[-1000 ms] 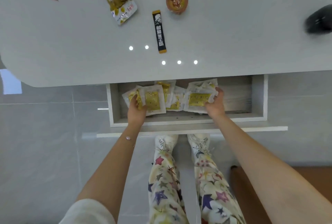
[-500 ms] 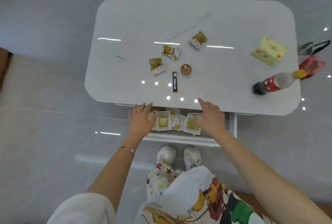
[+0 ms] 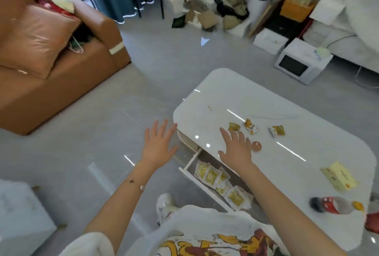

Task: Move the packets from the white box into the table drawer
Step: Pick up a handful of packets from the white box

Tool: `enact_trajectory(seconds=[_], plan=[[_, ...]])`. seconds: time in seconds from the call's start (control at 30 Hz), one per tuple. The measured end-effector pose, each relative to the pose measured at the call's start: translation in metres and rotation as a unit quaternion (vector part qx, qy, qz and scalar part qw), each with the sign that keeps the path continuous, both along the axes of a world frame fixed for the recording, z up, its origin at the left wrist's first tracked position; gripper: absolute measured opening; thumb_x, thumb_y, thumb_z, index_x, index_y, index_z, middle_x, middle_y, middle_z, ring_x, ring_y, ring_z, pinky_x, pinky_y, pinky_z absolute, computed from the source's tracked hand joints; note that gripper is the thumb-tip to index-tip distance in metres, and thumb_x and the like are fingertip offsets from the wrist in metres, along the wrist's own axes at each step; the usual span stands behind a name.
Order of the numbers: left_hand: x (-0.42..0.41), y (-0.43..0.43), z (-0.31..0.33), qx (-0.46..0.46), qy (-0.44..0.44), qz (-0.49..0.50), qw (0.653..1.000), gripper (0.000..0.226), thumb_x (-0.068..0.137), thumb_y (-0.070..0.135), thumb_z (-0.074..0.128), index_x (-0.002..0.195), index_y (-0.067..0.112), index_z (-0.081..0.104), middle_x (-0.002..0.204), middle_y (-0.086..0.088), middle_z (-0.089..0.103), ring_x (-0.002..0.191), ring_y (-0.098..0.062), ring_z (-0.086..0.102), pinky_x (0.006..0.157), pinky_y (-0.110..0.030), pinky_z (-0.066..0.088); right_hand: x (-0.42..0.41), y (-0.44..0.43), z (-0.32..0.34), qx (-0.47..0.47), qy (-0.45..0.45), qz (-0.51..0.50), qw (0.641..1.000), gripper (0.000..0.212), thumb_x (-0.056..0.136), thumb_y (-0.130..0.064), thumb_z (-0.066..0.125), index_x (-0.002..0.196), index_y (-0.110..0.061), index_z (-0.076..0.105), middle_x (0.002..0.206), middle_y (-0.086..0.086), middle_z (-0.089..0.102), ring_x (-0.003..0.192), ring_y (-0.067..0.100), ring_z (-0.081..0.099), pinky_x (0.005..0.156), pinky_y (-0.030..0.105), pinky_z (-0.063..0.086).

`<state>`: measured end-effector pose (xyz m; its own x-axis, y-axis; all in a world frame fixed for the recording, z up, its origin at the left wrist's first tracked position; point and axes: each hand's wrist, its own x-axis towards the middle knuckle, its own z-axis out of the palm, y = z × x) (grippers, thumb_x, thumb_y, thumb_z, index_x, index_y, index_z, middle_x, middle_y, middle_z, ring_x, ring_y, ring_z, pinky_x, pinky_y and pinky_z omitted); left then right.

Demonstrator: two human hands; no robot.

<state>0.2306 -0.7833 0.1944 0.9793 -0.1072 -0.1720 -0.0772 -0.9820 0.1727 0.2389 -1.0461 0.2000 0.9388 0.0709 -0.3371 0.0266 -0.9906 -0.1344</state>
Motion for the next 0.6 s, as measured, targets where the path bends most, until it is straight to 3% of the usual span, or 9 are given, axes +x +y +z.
enact_trajectory(seconds=[0.13, 0.3, 0.4, 0.6], plan=[[-0.012, 0.084, 0.023, -0.005, -0.017, 0.092, 0.996, 0.079, 0.080, 0.065, 0.022, 0.149, 0.029, 0.031, 0.158, -0.009, 0.024, 0.144, -0.040, 0.021, 0.112, -0.059, 0.019, 0.033, 0.089, 0.024, 0.006, -0.032, 0.093, 0.995, 0.076, 0.094, -0.044, 0.046, 0.153, -0.032, 0.000, 0.159, 0.005, 0.014, 0.146, 0.031, 0.011, 0.117, 0.049, 0.011], [-0.024, 0.194, 0.039, 0.000, -0.043, 0.189, 0.981, 0.080, 0.080, 0.068, 0.021, 0.151, 0.031, 0.025, 0.160, -0.006, 0.015, 0.147, -0.038, 0.010, 0.115, -0.056, 0.008, 0.063, 0.214, 0.039, 0.033, -0.062, 0.160, 0.985, 0.075, 0.091, -0.037, 0.050, 0.153, -0.029, 0.009, 0.157, 0.006, 0.020, 0.145, 0.032, 0.014, 0.116, 0.049, 0.014], [-0.036, 0.253, 0.039, 0.006, -0.039, 0.234, 0.971, 0.071, 0.092, 0.063, 0.035, 0.153, 0.034, 0.012, 0.162, -0.002, -0.002, 0.148, -0.032, -0.006, 0.117, -0.051, -0.005, 0.070, 0.284, 0.039, 0.047, -0.055, 0.198, 0.978, 0.076, 0.089, -0.037, 0.052, 0.153, -0.029, 0.011, 0.156, 0.006, 0.021, 0.144, 0.032, 0.016, 0.116, 0.046, 0.016], [-0.065, 0.344, 0.039, 0.008, -0.032, 0.322, 0.946, 0.072, 0.094, 0.060, 0.038, 0.153, 0.036, 0.004, 0.162, -0.001, -0.008, 0.148, -0.030, -0.011, 0.118, -0.050, -0.007, 0.084, 0.406, 0.037, 0.053, -0.042, 0.283, 0.957, 0.078, 0.089, -0.042, 0.054, 0.153, -0.029, 0.012, 0.156, 0.008, 0.022, 0.144, 0.030, 0.018, 0.116, 0.044, 0.017]])
